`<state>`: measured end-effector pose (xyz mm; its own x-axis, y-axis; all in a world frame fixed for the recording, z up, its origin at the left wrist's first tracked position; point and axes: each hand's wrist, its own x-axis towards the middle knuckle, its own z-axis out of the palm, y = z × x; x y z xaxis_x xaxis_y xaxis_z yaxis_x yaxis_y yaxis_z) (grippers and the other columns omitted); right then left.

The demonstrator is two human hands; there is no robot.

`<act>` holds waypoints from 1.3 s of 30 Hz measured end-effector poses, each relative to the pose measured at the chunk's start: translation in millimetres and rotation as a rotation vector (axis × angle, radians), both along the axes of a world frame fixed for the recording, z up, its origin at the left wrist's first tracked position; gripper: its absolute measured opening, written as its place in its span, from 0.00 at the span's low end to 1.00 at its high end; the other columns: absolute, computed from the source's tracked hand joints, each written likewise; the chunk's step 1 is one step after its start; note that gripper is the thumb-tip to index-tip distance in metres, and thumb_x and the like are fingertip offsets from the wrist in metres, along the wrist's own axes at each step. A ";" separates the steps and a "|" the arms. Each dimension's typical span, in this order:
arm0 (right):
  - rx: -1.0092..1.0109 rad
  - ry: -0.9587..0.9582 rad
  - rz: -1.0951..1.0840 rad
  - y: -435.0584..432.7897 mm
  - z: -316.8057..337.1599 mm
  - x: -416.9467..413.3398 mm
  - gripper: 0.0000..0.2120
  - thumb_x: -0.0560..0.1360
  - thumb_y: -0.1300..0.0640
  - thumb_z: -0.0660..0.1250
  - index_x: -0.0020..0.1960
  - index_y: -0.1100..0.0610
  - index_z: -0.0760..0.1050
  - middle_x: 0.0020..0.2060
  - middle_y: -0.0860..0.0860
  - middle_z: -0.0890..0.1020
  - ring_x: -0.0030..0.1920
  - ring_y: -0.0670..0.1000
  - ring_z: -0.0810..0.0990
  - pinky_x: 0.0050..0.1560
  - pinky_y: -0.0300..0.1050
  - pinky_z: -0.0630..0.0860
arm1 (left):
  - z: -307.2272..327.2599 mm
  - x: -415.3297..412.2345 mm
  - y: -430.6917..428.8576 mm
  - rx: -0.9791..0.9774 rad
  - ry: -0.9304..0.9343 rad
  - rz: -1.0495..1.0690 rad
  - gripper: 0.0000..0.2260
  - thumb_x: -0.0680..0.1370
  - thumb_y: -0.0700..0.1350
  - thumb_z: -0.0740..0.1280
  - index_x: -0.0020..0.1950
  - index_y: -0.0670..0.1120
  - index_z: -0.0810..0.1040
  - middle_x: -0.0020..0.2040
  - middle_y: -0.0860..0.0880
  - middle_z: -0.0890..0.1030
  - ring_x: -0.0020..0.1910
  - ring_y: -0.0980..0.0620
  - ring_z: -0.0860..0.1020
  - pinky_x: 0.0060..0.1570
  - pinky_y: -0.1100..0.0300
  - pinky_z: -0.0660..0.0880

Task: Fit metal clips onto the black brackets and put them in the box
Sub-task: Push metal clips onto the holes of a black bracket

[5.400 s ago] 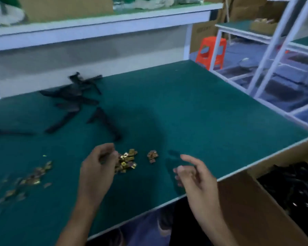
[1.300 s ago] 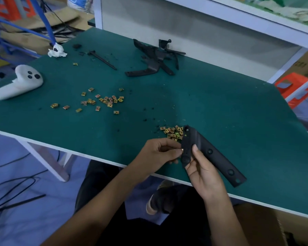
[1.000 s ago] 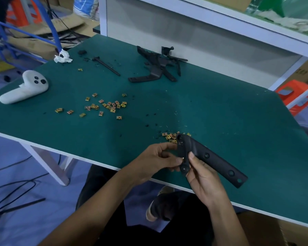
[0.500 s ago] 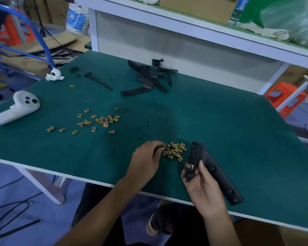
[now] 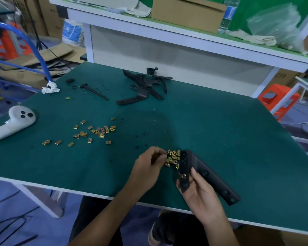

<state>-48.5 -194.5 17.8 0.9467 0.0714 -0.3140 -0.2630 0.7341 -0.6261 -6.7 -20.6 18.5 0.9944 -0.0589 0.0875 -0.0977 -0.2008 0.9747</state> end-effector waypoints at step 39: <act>-0.189 -0.018 -0.001 2.0 -0.3 -3.8 0.14 0.72 0.57 0.71 0.55 0.62 0.85 0.49 0.60 0.86 0.44 0.53 0.86 0.42 0.43 0.82 | 13.9 -25.9 -13.3 -0.494 0.224 -0.158 0.09 0.79 0.35 0.69 0.58 0.45 0.80 0.44 0.40 0.86 0.42 0.50 0.83 0.41 0.63 0.77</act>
<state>-52.3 -192.4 17.5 0.9525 0.0118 -0.3042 -0.2495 0.6032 -0.7576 -32.6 -33.8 32.4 0.9744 -0.2137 -0.0694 0.1301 0.2850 0.9496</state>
